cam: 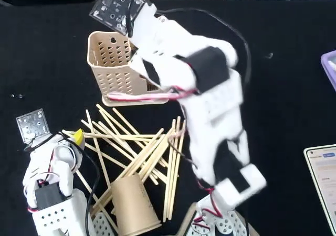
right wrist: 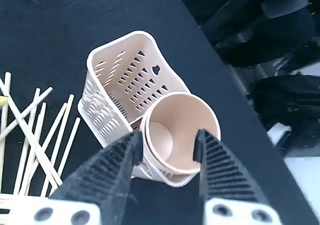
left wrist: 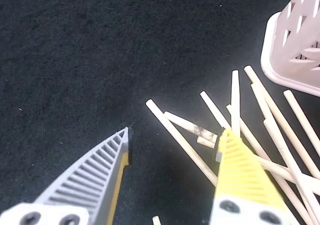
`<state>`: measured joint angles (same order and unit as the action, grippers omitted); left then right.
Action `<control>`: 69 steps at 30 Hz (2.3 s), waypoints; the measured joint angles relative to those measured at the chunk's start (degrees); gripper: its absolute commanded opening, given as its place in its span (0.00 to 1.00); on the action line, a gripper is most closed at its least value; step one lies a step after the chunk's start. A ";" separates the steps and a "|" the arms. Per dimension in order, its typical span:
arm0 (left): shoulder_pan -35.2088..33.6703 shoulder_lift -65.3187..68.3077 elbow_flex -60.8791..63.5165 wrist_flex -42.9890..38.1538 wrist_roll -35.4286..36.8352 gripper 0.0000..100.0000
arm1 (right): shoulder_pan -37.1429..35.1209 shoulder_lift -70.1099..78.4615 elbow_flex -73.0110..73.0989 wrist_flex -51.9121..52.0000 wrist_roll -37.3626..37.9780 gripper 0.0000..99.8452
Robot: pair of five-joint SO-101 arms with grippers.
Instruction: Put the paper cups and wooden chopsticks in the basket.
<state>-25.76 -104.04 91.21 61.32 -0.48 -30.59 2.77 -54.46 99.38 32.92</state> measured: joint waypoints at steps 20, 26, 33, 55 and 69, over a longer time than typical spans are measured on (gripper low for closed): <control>0.00 0.00 0.00 0.00 0.00 0.28 | -17.93 -66.55 104.53 -17.93 0.00 0.18; 0.00 0.00 0.00 0.00 0.00 0.28 | -25.14 -68.40 114.99 -21.54 -0.09 0.18; -3.60 0.00 0.62 0.00 0.09 0.28 | -37.36 -68.92 115.08 -21.63 -4.48 0.18; -13.10 0.00 -0.97 -5.63 3.78 0.28 | -47.21 -69.98 122.73 -33.05 -7.12 0.18; -13.10 0.09 -0.53 -5.63 3.78 0.28 | -26.11 -70.86 122.20 -41.67 -7.12 0.18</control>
<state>-38.86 -103.96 90.68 55.69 3.30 -56.70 -68.09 67.74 57.71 25.80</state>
